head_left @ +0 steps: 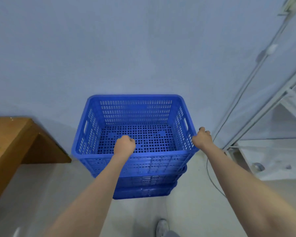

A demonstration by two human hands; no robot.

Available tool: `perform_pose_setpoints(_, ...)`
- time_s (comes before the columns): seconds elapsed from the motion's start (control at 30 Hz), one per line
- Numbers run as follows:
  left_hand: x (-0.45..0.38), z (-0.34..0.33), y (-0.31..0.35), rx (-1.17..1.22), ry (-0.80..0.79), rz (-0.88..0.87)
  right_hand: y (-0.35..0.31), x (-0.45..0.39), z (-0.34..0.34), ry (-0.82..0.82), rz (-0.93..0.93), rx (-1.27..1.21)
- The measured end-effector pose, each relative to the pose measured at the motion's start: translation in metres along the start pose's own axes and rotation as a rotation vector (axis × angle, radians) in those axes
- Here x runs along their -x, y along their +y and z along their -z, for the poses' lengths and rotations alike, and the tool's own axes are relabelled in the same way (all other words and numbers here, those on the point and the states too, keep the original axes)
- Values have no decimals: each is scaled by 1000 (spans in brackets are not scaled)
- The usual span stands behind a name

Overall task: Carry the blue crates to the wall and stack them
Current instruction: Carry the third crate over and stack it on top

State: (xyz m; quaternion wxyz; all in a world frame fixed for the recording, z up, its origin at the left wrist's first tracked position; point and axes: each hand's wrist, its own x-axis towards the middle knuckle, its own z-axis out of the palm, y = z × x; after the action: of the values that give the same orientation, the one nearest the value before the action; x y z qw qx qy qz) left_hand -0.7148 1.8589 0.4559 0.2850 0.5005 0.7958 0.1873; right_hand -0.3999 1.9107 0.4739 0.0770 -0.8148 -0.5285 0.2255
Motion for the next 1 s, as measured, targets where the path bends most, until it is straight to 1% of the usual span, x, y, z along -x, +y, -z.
perform_pose_setpoints(0.07,-9,21,-6,-128,33,-63,3,-3,3,-4,-10,-27)
perform_pose_setpoints(0.17,-28,38,-33,-200,83,-58,3,-18,10,-5,-34,-64)
perform_pose_setpoints(0.23,-38,46,-52,-260,106,-18,4,-30,10,-8,-44,-74)
perform_pose_setpoints(0.33,-51,56,-71,-420,113,87,4,-46,3,-56,-60,-124)
perform_pose_setpoints(0.5,-66,64,-91,-495,137,220,-5,-67,-19,-136,-51,-131)
perform_pose_setpoints(0.6,-73,70,-97,-446,82,329,-11,-72,-31,-130,-73,-147)
perform_pose_setpoints(0.7,-84,77,-97,-423,62,387,-14,-72,-36,-107,-102,-156)
perform_pose_setpoints(0.87,-111,91,-106,-253,101,510,-13,-77,-41,-55,-134,-81)
perform_pose_setpoints(1.0,-124,90,-124,-159,192,497,-14,-80,-38,-16,-111,-65)
